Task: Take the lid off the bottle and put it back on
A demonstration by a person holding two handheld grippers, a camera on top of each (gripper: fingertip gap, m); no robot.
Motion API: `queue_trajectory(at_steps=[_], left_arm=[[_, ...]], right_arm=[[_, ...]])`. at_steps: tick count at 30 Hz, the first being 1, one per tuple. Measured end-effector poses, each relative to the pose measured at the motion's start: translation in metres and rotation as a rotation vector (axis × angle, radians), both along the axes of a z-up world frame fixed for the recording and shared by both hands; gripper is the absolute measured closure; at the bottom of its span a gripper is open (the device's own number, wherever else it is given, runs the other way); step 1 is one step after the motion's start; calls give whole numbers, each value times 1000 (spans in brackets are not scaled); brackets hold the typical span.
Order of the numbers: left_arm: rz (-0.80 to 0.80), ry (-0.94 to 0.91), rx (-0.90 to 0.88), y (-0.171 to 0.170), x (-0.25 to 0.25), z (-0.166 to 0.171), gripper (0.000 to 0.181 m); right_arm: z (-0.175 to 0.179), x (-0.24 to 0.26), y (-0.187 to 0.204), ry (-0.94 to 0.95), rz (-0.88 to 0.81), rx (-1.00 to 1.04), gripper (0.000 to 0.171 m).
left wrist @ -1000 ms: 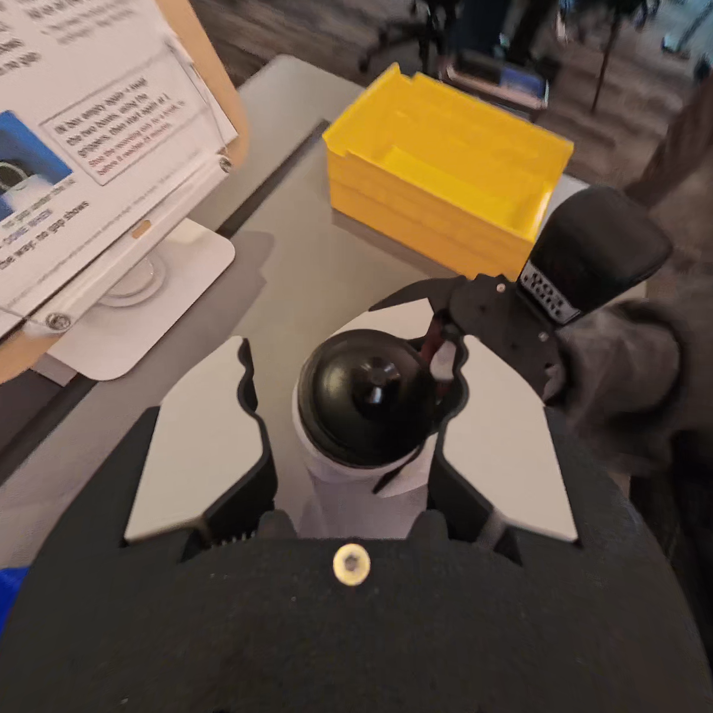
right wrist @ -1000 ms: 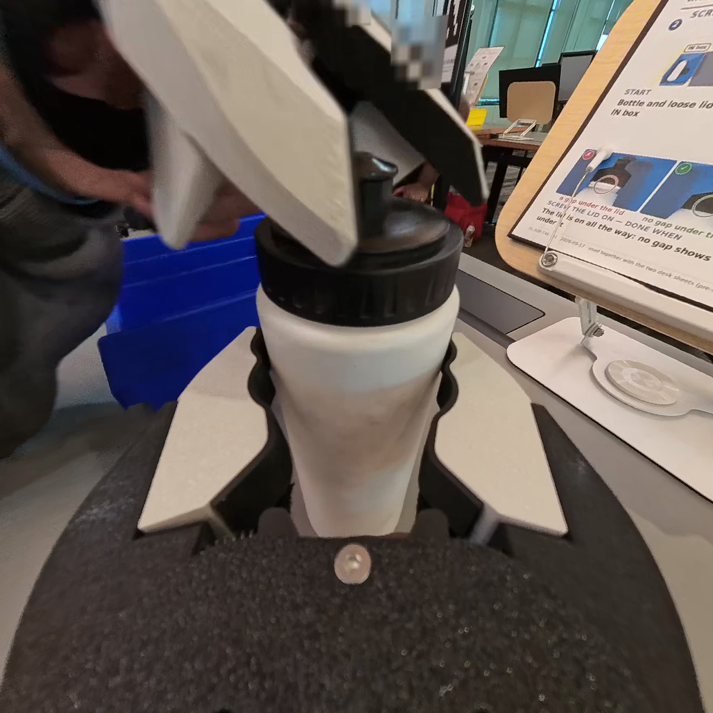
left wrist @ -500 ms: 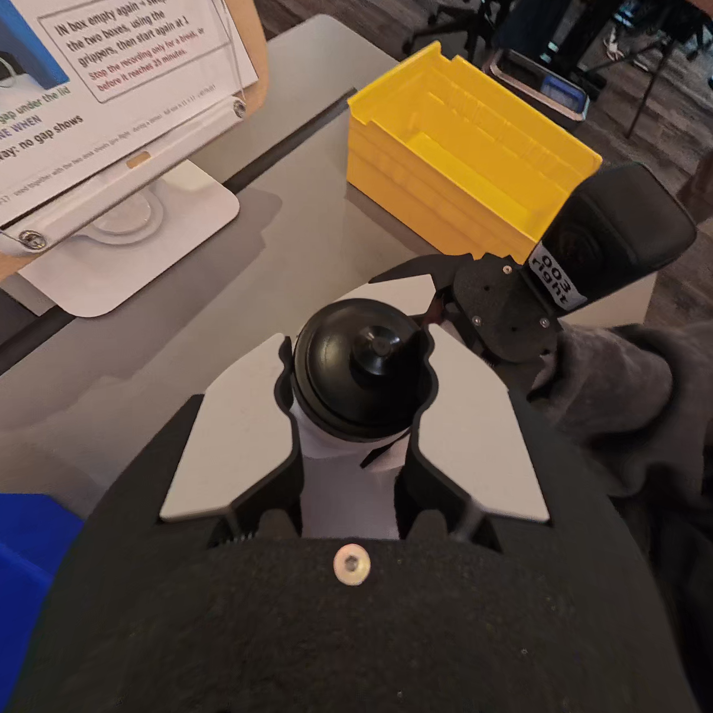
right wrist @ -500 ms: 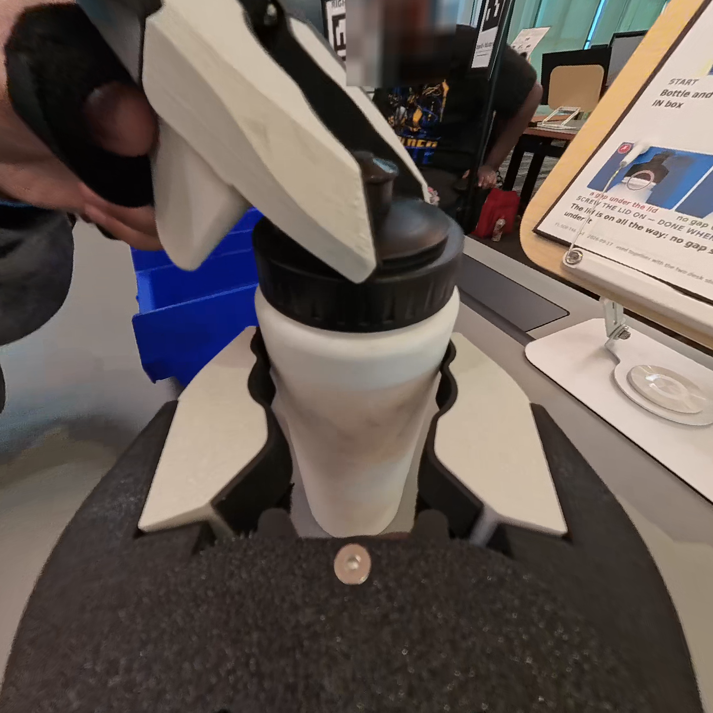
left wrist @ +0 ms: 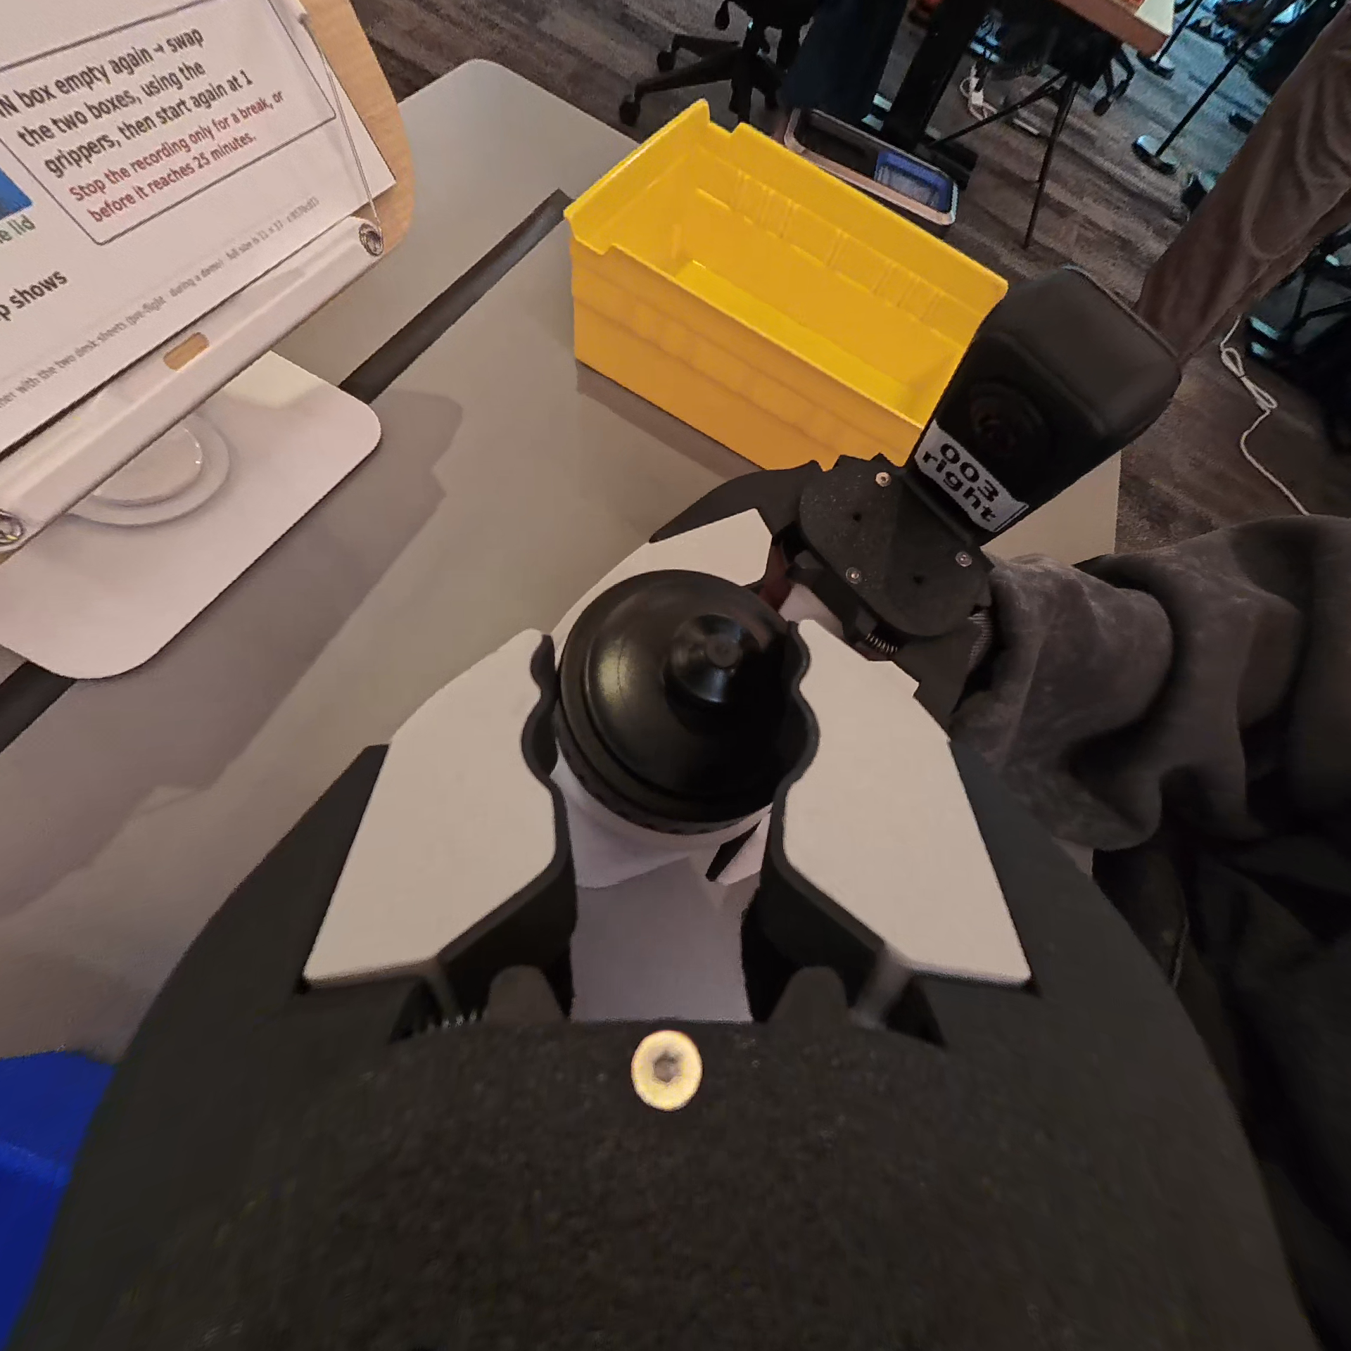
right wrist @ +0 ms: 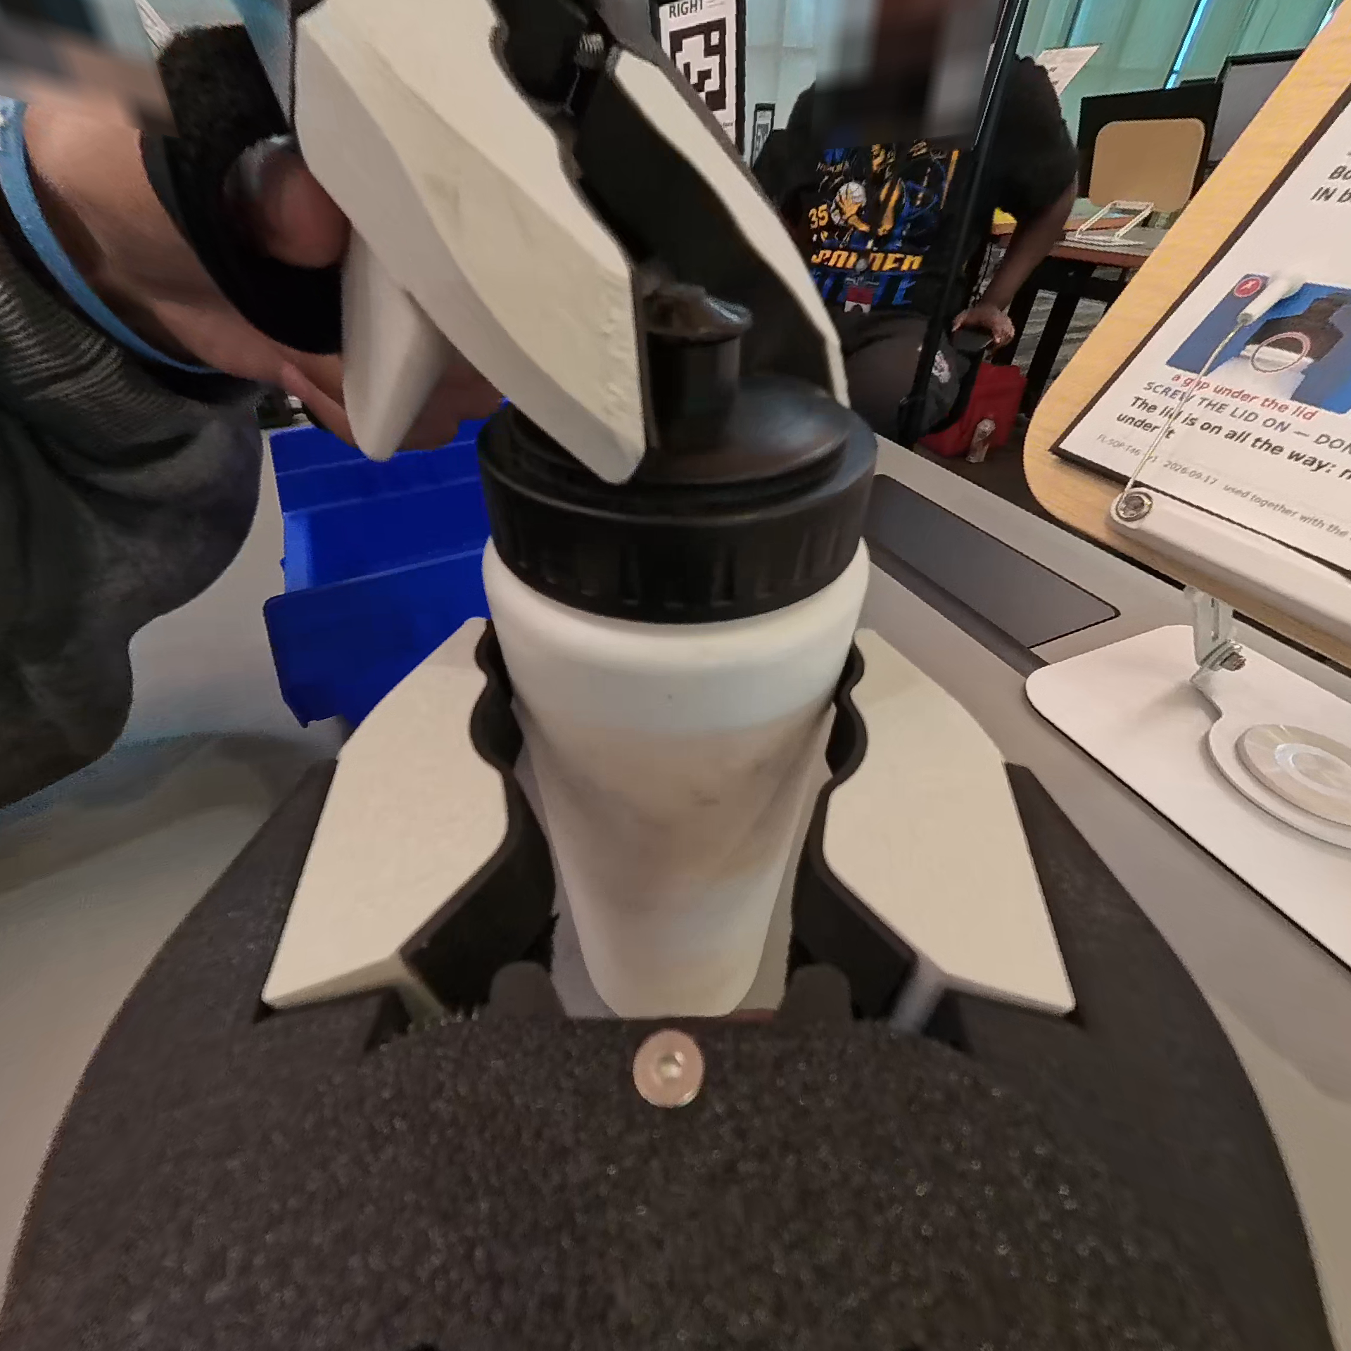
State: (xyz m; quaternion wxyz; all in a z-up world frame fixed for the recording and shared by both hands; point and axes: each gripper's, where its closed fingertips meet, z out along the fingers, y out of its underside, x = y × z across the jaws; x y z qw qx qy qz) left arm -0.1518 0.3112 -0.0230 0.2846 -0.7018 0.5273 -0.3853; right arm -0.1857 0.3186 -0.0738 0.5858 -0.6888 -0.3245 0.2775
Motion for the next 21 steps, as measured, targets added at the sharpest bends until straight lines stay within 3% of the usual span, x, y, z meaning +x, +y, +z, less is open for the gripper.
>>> queue_trajectory(at_steps=[2,5,7,9,21], left_arm=[[37,-20,35,1,1,1,121],[121,29,167,3,0,-8,91],[167,40,242,4,0,-11,92],[154,28,233,-1,2,-11,106],[9,98,234,-2,-6,-14,105]], right_arm=[[0,0,0,-6,-10,-5,87],[0,2,1,-2,-36,-8,86],[0,2,1,-1,-44,-7,86],[0,2,2,-2,-47,-8,86],[0,0,3,-15,-48,7,87]])
